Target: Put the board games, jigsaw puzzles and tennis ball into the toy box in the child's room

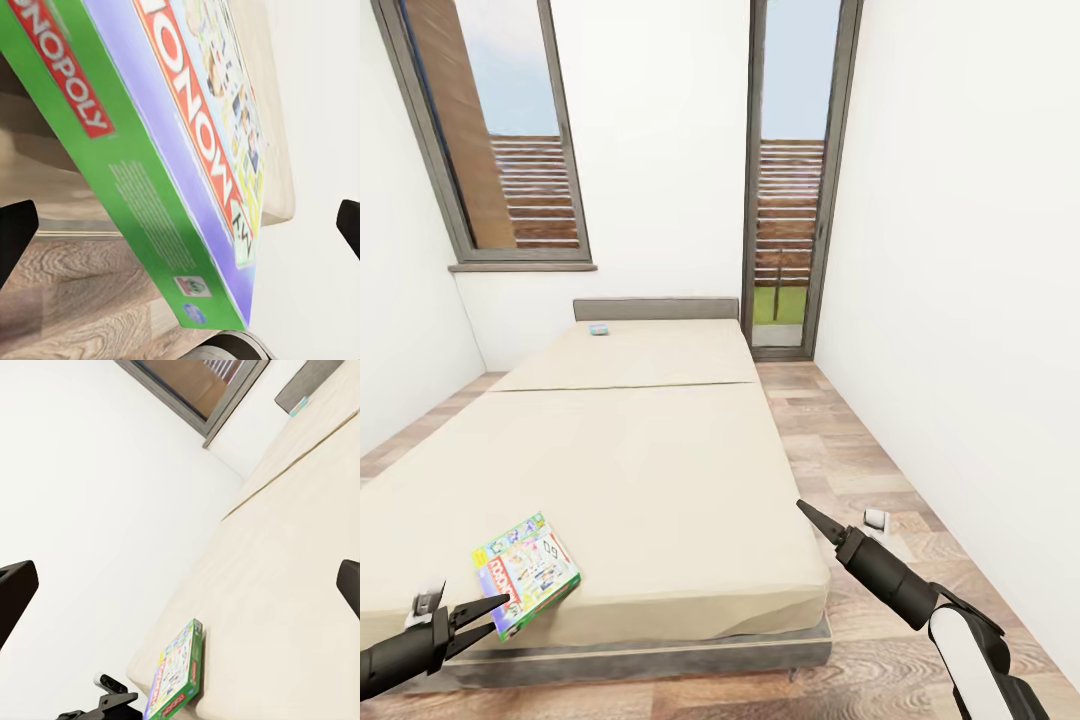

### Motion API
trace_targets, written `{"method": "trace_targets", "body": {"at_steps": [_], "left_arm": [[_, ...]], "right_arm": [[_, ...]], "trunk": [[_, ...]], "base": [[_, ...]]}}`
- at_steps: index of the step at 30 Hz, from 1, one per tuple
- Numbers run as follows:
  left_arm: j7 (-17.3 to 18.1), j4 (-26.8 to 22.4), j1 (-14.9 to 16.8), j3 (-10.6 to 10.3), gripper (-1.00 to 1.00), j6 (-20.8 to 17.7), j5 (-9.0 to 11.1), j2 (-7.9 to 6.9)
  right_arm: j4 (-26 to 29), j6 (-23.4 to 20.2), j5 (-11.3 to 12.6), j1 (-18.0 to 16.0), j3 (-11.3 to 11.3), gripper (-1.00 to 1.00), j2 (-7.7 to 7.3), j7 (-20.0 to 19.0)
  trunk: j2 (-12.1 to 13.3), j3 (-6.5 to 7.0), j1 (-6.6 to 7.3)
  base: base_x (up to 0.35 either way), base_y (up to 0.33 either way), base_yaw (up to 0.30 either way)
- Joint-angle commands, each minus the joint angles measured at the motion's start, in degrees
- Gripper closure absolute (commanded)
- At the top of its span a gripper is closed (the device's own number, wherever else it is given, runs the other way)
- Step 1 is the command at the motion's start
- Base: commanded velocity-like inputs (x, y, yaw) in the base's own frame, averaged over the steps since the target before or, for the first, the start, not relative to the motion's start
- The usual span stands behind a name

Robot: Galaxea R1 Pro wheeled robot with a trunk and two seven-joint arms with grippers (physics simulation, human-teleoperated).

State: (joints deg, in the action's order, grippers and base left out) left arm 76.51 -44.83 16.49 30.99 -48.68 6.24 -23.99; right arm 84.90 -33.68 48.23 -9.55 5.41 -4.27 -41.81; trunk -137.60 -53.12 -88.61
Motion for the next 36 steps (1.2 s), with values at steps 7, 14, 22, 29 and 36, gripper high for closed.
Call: {"method": "trace_targets", "body": {"at_steps": [7, 14, 22, 29, 36], "left_arm": [[0.14, 0.01, 0.03, 0.03, -1.00, -0.54, 0.09, 0.00], [0.14, 0.01, 0.03, 0.03, -1.00, -0.54, 0.09, 0.00], [0.14, 0.01, 0.03, 0.03, -1.00, -0.54, 0.09, 0.00], [0.14, 0.01, 0.03, 0.03, -1.00, -0.54, 0.09, 0.00], [0.14, 0.01, 0.03, 0.03, 1.00, -0.54, 0.09, 0.00]], "right_arm": [[0.00, -0.42, 0.35, -0.03, 0.04, -1.00, 0.04, 0.00], [0.00, -0.42, 0.36, -0.03, 0.04, -1.00, 0.03, 0.02], [0.00, -0.42, 0.36, -0.03, 0.04, -1.00, 0.05, 0.01], [0.00, -0.42, 0.35, -0.03, 0.04, -1.00, 0.05, 0.00], [0.00, -0.42, 0.32, -0.03, 0.04, -1.00, 0.05, 0.04]], "trunk": [[-0.02, -0.06, 0.01], [-0.02, -0.06, 0.01], [-0.02, -0.06, 0.01], [-0.02, -0.06, 0.01], [-0.02, -0.06, 0.01]], "base": [[0.005, 0.000, 0.000], [0.000, -0.009, 0.000], [0.000, -0.114, 0.000], [0.000, -0.033, 0.000], [0.000, -0.004, 0.000]]}}
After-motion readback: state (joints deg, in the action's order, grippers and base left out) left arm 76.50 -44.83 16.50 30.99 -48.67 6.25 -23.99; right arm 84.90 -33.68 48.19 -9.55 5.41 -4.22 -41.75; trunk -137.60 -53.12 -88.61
